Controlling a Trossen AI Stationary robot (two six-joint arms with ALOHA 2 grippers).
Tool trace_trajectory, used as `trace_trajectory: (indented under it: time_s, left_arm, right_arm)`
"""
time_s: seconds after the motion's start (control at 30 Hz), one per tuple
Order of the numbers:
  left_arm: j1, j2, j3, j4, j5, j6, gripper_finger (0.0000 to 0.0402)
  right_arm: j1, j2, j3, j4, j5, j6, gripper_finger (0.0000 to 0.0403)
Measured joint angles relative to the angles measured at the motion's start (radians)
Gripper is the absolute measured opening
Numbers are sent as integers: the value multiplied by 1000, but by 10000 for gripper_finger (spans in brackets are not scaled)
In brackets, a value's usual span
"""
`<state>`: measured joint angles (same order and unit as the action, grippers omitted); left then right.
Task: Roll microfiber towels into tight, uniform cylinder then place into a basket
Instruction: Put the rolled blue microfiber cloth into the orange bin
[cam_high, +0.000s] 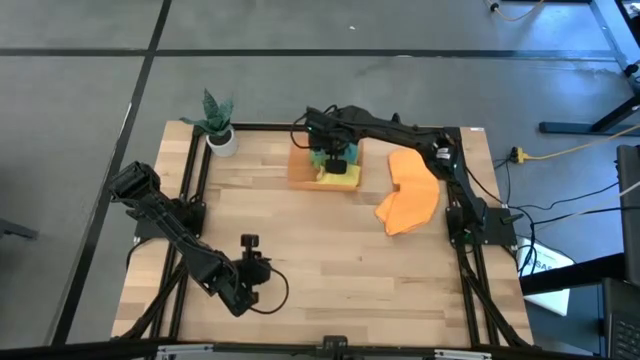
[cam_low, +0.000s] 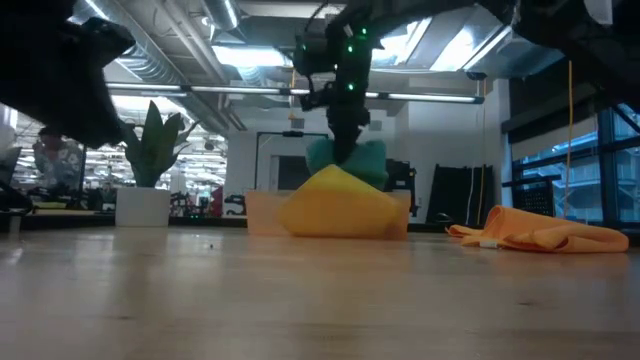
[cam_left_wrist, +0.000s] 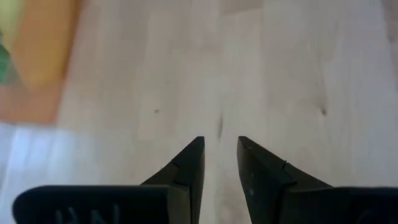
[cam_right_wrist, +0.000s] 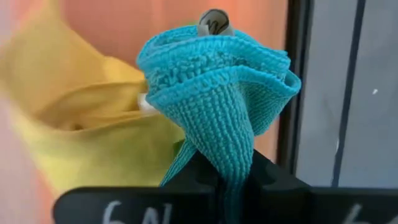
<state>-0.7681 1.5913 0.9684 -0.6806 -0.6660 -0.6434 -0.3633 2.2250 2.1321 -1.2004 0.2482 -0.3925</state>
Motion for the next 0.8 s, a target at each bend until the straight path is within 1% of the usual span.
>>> trace_trajectory:
  time_s: [0.1, 0.2, 0.43, 0.53, 0.7, 0.8]
  left_arm:
    - [0, 0, 0, -3, -27, 0, 86]
    - [0, 0, 0, -9, -28, 0, 86]
    - [2, 0, 0, -20, -29, -2, 86]
    - [2, 0, 0, -20, -29, -2, 86]
    - [2, 0, 0, -20, -29, -4, 86]
    - [2, 0, 0, -20, -29, -5, 86]
  right_arm:
    - [-17, -1, -49, 34, -2, -9, 21]
    - [-28, -2, -93, 49, -38, -9, 28]
    - [-32, -1, -161, 113, -42, -17, 32]
    - [-32, -1, -161, 113, -55, -5, 44]
    - [-32, -1, -161, 113, -134, -5, 69]
    - [-32, -1, -161, 113, -139, -6, 88]
